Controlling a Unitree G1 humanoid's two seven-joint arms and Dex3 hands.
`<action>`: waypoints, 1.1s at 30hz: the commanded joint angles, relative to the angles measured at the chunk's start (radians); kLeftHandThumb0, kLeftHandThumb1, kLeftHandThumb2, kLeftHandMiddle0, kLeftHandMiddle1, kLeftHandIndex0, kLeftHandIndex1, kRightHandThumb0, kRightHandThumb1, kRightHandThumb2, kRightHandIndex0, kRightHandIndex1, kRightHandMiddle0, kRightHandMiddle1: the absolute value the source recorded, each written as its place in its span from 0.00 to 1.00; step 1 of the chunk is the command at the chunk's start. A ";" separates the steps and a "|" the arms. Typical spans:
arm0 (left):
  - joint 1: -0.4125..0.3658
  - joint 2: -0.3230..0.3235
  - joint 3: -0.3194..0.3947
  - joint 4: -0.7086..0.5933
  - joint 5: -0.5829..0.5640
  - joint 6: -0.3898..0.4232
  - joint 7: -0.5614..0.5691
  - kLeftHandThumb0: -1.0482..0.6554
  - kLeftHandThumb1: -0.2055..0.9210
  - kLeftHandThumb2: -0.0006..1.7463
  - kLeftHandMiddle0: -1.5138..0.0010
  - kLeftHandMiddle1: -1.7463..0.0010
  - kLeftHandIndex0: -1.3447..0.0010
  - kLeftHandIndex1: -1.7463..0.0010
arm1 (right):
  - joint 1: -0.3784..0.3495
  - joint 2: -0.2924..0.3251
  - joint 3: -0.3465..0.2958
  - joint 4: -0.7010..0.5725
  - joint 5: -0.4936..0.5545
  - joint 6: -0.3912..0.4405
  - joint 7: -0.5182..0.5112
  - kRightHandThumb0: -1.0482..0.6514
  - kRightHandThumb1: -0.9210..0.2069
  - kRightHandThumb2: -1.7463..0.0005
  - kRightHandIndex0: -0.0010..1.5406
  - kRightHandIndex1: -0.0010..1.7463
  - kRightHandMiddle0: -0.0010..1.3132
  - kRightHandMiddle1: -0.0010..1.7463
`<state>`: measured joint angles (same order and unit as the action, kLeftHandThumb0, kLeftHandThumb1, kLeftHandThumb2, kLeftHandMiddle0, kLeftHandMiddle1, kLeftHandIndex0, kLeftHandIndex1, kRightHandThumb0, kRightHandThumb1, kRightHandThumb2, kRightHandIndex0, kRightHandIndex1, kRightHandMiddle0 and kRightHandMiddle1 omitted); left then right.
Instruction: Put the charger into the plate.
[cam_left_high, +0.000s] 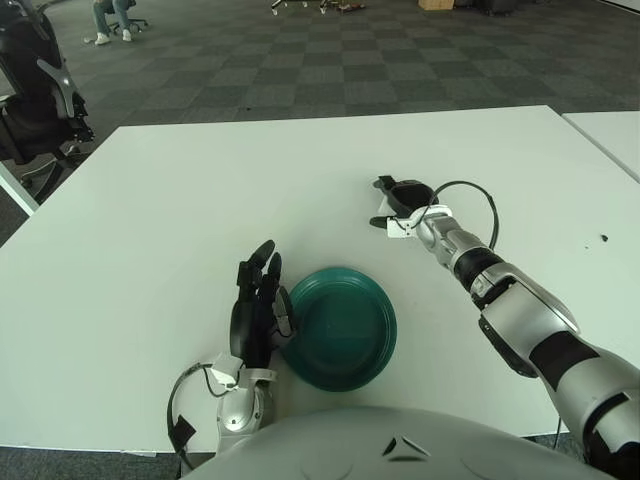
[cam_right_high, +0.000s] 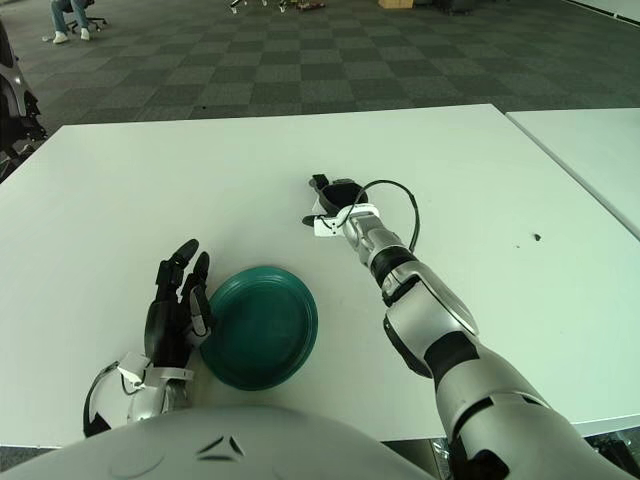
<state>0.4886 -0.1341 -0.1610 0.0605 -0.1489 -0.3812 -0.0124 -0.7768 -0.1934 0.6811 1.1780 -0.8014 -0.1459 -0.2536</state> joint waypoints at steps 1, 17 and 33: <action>-0.036 -0.050 0.009 0.100 -0.028 0.035 -0.004 0.07 1.00 0.53 0.75 0.99 0.98 0.50 | 0.101 0.032 0.066 0.081 -0.052 0.019 0.039 0.23 0.00 0.66 0.23 0.00 0.00 0.35; -0.038 -0.053 0.011 0.100 -0.045 0.038 -0.022 0.09 1.00 0.55 0.73 0.98 0.98 0.50 | 0.191 0.126 0.161 0.122 -0.097 0.040 -0.074 0.24 0.00 0.68 0.31 0.02 0.00 0.46; -0.040 -0.050 0.005 0.109 -0.018 0.028 -0.015 0.11 1.00 0.55 0.73 0.99 1.00 0.50 | 0.213 0.137 0.145 0.148 -0.076 0.057 -0.091 0.25 0.00 0.67 0.27 0.57 0.08 0.64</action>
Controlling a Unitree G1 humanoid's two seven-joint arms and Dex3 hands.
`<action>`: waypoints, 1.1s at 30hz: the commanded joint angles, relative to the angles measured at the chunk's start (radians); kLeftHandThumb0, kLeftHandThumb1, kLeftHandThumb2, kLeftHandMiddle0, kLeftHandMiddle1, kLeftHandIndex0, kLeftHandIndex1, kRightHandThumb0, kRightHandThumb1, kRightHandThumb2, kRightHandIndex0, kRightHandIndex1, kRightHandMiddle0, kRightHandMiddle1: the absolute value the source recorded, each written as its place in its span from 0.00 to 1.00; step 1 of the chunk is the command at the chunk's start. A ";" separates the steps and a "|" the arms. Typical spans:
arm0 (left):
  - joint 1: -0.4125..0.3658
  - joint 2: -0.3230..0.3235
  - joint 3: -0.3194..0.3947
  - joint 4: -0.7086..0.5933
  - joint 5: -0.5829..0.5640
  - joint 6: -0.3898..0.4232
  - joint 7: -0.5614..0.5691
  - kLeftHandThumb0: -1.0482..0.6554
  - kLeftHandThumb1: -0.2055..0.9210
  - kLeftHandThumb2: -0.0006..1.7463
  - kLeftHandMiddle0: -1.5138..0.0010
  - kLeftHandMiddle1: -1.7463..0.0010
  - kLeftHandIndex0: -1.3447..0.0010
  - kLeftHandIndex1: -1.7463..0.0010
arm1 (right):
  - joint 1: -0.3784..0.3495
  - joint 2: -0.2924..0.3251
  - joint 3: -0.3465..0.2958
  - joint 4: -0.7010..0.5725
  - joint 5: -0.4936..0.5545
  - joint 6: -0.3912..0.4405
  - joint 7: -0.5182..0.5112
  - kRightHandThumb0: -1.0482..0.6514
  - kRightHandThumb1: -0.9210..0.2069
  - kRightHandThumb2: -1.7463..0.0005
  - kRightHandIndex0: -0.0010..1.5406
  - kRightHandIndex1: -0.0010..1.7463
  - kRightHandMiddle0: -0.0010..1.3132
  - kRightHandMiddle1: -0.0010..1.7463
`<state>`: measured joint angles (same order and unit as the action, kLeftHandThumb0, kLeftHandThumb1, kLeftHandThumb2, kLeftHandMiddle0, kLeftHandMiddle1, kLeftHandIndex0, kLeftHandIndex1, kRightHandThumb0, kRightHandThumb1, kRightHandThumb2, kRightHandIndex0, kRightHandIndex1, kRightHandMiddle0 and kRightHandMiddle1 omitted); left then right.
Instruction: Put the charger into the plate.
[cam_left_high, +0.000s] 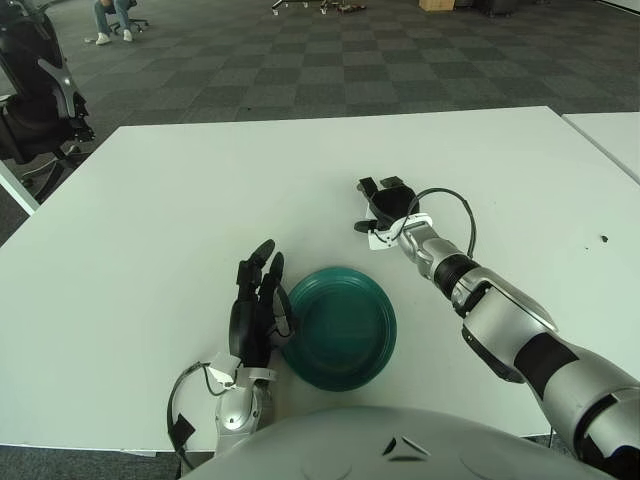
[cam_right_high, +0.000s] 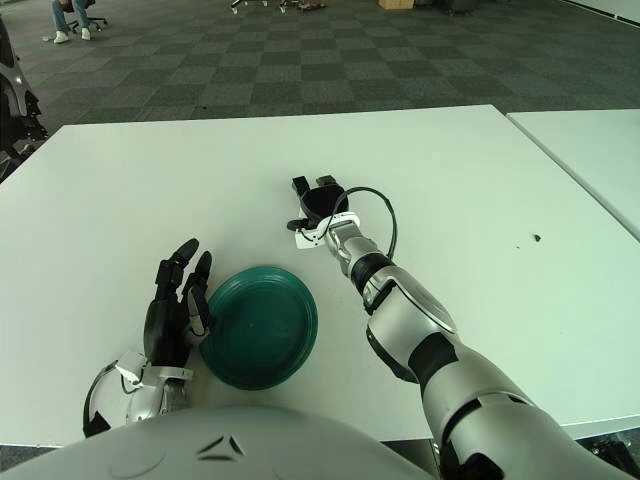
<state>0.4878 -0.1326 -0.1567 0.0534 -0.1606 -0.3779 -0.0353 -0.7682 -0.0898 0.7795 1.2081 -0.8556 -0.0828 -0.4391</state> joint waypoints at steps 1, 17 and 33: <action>-0.039 -0.052 -0.001 0.116 -0.005 0.026 0.009 0.11 1.00 0.55 0.73 0.99 1.00 0.50 | 0.206 0.033 0.045 0.118 -0.020 -0.006 0.094 0.25 0.00 0.67 0.27 0.61 0.09 0.66; -0.035 -0.054 -0.002 0.111 -0.007 0.033 0.009 0.13 1.00 0.53 0.71 0.99 0.99 0.49 | 0.227 0.031 0.018 0.117 0.003 -0.020 0.043 0.40 0.03 0.68 0.27 1.00 0.17 1.00; -0.041 -0.051 -0.003 0.116 0.005 0.033 0.013 0.11 1.00 0.53 0.70 0.98 0.99 0.49 | 0.181 0.010 -0.029 0.110 0.031 -0.069 0.037 0.40 0.10 0.61 0.44 1.00 0.21 1.00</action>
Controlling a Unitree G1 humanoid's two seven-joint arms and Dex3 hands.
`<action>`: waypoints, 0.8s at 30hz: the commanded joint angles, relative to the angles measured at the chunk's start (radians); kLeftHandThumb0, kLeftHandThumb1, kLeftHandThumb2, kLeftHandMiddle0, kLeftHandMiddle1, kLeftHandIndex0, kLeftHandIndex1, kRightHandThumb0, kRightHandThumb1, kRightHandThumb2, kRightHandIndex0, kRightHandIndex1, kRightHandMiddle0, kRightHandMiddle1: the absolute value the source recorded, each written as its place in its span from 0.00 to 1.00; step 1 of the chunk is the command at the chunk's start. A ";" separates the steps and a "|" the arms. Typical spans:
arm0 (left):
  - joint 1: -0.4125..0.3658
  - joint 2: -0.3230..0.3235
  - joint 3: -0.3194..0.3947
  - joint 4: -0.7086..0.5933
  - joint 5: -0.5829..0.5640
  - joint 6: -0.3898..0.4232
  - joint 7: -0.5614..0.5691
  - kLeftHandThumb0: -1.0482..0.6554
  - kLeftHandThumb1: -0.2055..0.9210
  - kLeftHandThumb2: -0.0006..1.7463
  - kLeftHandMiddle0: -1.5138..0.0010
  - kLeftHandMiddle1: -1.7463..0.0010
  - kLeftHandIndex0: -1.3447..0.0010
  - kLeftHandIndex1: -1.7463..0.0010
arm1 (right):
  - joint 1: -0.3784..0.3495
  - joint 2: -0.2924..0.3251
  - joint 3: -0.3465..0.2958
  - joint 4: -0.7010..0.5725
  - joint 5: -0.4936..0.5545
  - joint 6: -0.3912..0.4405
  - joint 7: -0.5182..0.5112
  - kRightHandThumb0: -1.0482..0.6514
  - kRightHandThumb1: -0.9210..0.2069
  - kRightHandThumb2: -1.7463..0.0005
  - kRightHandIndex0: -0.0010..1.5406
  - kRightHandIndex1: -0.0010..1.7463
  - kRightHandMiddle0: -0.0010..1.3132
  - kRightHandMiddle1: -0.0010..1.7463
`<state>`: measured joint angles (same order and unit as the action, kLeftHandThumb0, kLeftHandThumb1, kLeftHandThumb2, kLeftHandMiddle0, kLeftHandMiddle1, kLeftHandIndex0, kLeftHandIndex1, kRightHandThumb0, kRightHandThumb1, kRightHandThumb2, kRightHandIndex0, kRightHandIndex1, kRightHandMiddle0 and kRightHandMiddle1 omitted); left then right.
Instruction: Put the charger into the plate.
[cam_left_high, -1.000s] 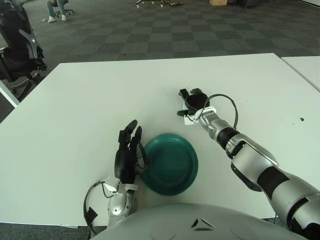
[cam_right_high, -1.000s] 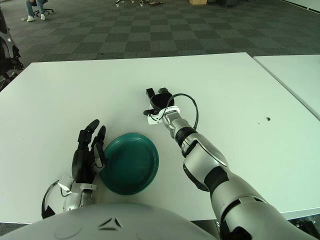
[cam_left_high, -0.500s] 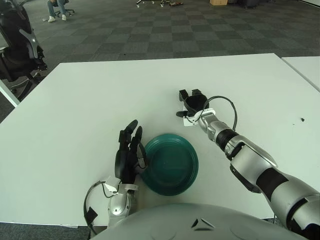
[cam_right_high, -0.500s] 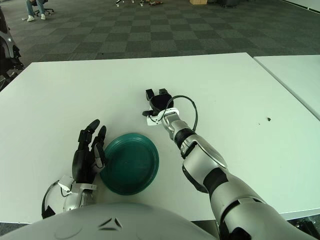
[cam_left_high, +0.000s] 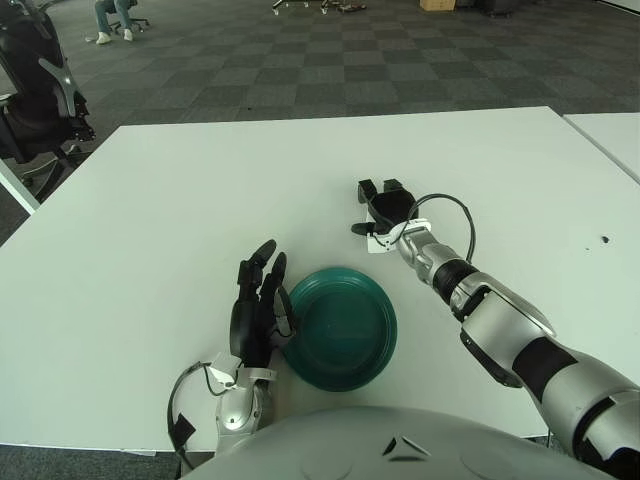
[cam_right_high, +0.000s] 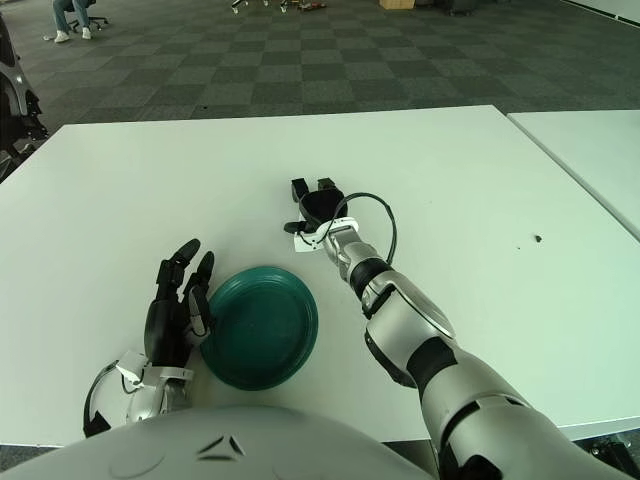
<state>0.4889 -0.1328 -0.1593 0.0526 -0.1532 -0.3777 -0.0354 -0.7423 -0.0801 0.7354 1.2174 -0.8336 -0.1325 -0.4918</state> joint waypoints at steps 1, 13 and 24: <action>-0.042 -0.051 -0.001 0.117 -0.001 0.032 0.014 0.11 1.00 0.53 0.69 0.98 0.98 0.49 | 0.144 -0.001 0.011 0.101 0.010 -0.022 0.092 0.40 0.12 0.60 0.45 1.00 0.21 1.00; -0.047 -0.048 -0.008 0.124 0.009 0.025 0.016 0.10 1.00 0.54 0.65 0.96 0.95 0.47 | 0.028 -0.064 -0.064 0.005 0.058 -0.089 0.106 0.39 0.21 0.51 0.50 1.00 0.27 1.00; -0.050 -0.046 -0.001 0.127 -0.027 0.028 -0.022 0.06 1.00 0.53 0.63 0.96 0.92 0.47 | -0.041 -0.150 -0.114 -0.201 0.058 -0.101 0.142 0.38 0.26 0.47 0.52 1.00 0.29 1.00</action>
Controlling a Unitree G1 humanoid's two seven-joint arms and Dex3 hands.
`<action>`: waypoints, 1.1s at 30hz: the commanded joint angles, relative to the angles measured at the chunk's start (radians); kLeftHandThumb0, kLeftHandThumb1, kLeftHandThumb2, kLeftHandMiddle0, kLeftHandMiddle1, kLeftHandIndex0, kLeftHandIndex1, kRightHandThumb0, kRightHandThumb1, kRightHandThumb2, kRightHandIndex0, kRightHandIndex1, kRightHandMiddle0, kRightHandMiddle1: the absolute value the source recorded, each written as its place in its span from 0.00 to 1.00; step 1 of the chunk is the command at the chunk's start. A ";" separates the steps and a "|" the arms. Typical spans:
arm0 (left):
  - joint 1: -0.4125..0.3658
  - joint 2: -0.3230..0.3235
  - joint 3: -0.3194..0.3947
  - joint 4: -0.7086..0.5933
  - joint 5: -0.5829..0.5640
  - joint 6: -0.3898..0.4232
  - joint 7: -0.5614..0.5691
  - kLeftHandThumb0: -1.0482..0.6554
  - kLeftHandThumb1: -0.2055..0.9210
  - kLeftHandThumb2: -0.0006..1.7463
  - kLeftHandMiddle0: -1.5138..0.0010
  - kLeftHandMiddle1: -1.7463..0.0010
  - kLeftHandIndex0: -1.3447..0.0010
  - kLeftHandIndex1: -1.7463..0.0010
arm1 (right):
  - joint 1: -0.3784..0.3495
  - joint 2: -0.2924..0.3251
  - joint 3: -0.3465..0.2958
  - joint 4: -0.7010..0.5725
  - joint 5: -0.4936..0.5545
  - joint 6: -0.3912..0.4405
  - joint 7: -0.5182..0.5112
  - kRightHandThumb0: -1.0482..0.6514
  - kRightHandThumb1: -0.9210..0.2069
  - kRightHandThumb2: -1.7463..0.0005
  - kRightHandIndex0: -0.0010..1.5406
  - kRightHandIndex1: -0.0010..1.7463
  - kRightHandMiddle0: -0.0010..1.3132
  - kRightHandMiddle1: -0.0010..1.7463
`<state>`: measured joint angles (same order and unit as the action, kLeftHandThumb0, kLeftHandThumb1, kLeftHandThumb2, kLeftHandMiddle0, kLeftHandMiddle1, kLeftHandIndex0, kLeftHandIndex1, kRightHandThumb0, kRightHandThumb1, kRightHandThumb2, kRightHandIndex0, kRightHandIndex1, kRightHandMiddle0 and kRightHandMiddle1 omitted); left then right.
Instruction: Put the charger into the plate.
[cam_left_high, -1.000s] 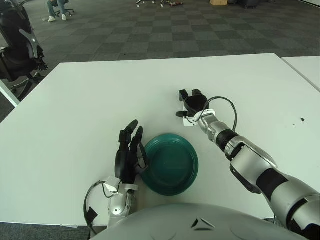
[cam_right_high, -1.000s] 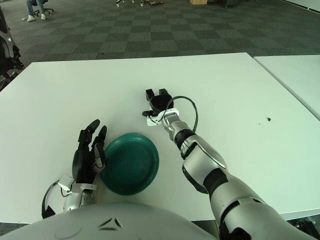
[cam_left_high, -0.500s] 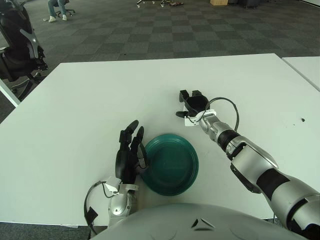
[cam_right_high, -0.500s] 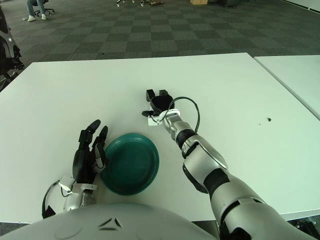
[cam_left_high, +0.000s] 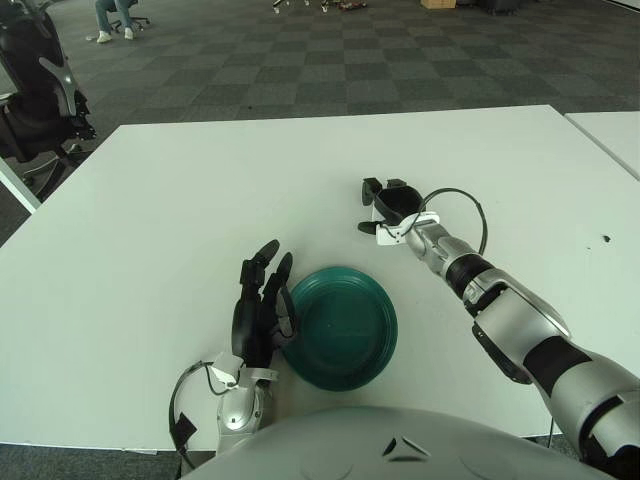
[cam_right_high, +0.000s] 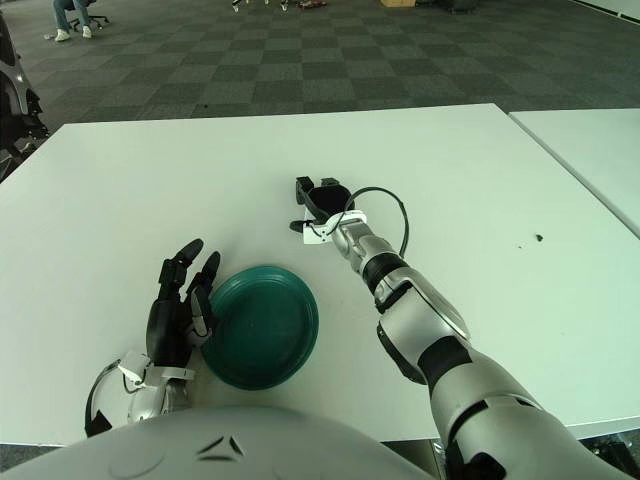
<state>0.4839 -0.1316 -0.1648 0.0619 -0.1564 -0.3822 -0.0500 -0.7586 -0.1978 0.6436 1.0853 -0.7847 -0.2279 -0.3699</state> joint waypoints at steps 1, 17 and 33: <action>-0.044 -0.047 0.004 0.118 -0.025 0.030 -0.010 0.06 1.00 0.53 0.63 0.96 0.91 0.47 | -0.031 -0.051 -0.035 -0.123 0.016 -0.010 0.042 0.38 0.27 0.46 0.52 1.00 0.30 1.00; -0.037 -0.050 -0.002 0.101 -0.005 0.033 -0.001 0.06 1.00 0.52 0.63 0.96 0.89 0.47 | -0.048 -0.126 -0.169 -0.601 0.029 0.083 0.263 0.37 0.35 0.40 0.54 1.00 0.35 1.00; -0.044 -0.051 -0.003 0.114 0.013 0.033 0.012 0.07 1.00 0.54 0.62 0.97 0.92 0.48 | -0.027 -0.157 -0.173 -0.833 -0.031 0.117 0.386 0.35 0.47 0.30 0.61 1.00 0.42 1.00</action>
<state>0.4877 -0.1333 -0.1670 0.0583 -0.1370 -0.3859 -0.0483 -0.7797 -0.3440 0.4654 0.2649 -0.8038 -0.1034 -0.0063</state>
